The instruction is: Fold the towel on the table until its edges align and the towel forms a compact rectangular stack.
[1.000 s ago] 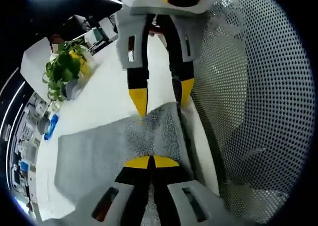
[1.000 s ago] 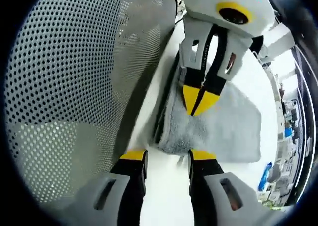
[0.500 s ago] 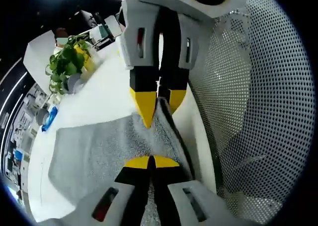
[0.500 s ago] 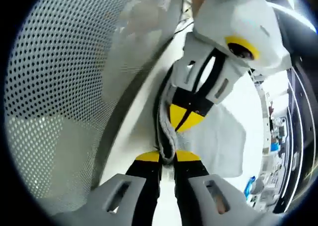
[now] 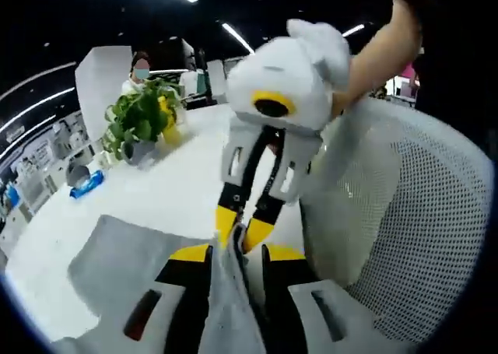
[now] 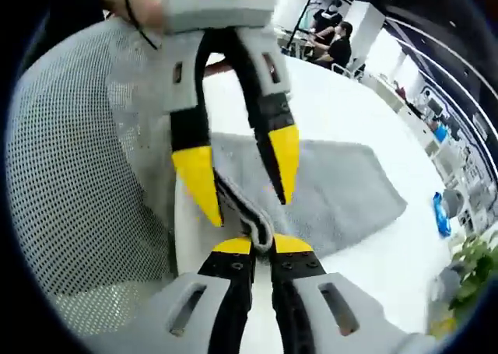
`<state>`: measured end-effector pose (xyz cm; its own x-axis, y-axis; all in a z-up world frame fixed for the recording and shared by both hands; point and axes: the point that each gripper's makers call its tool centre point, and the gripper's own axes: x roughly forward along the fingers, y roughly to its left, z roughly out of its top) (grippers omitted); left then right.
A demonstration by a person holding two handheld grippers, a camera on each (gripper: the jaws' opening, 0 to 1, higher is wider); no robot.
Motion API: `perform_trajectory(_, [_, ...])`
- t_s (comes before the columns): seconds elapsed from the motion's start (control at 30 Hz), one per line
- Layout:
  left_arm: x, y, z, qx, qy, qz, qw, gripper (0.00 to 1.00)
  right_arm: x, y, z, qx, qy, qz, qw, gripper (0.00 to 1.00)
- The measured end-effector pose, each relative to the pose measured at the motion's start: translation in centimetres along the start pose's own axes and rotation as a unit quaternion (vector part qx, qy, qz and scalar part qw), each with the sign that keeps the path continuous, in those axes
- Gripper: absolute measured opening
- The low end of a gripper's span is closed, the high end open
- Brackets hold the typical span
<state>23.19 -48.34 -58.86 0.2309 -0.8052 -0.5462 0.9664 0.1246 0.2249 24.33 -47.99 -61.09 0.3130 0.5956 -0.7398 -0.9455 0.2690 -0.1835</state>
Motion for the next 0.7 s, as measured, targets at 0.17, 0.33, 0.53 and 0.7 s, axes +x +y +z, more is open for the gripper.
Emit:
perform_trajectory(0.17, [0.8,0.4,-3.9,0.069,0.093,0.021,0.9931,0.2,-0.1,0.0,0.9,0.039,-0.022,0.014,0.9989,0.04])
perform_trajectory(0.33, [0.4,1.4,-3.7,-0.022,0.073,0.028,0.9967,0.09,0.2,0.0,1.4,-0.005,-0.028,0.004,0.9996,0.07])
perform_trajectory(0.53, [-0.1,2.2,-2.7,-0.086,0.038,0.03,0.9951,0.07,0.3,0.5,1.5,-0.063,-0.023,0.004,0.9978,0.29])
perform_trajectory(0.7, [-0.2,2.2,-2.8,-0.097,0.038,0.031,0.994,0.07,1.0,0.4,2.1,-0.108,-0.008,-0.002,0.9941,0.19])
